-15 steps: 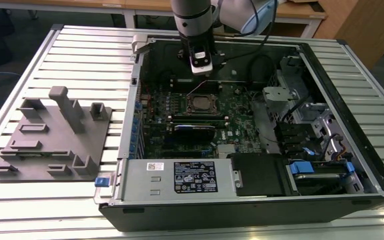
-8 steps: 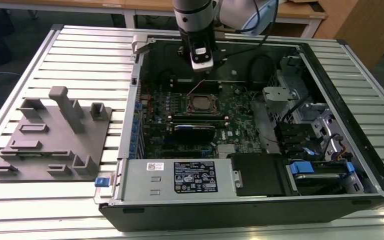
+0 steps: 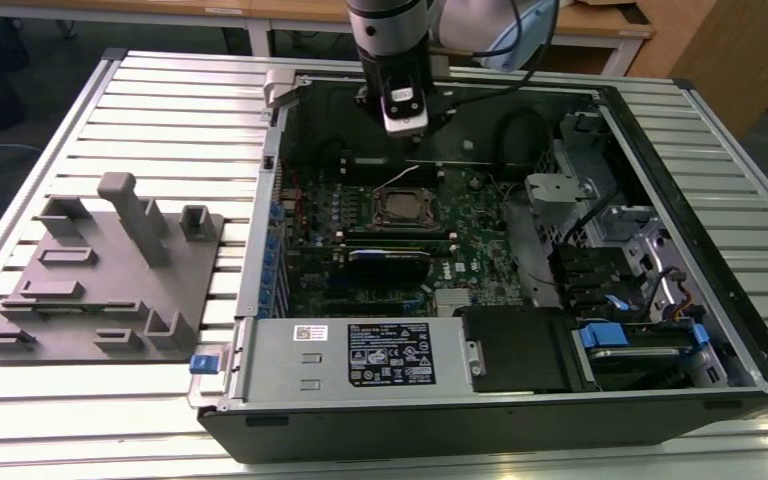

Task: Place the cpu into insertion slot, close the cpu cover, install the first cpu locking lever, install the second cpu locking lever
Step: 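Install the first cpu locking lever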

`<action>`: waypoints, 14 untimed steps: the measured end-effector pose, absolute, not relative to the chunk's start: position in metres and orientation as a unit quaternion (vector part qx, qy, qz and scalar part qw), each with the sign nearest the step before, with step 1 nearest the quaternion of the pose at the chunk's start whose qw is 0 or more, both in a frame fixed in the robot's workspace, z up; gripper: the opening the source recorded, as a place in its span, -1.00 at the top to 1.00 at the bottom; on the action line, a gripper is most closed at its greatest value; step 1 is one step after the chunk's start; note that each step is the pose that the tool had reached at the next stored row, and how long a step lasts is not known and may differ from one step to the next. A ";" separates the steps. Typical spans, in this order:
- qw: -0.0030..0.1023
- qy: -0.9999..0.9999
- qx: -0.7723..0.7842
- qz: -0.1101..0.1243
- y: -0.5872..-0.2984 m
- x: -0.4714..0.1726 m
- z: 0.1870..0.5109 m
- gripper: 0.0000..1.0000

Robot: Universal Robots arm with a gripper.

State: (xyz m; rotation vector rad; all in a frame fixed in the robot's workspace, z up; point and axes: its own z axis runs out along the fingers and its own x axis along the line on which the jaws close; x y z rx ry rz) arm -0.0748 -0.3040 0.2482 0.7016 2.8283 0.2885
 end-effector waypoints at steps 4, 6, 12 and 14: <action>0.107 0.960 0.238 0.098 -0.304 -0.075 0.249 0.79; 0.109 0.960 0.238 0.098 -0.306 -0.075 0.248 0.79; 0.110 0.960 0.238 0.099 -0.310 -0.077 0.240 0.79; 0.110 0.960 0.238 0.099 -0.310 -0.077 0.236 0.79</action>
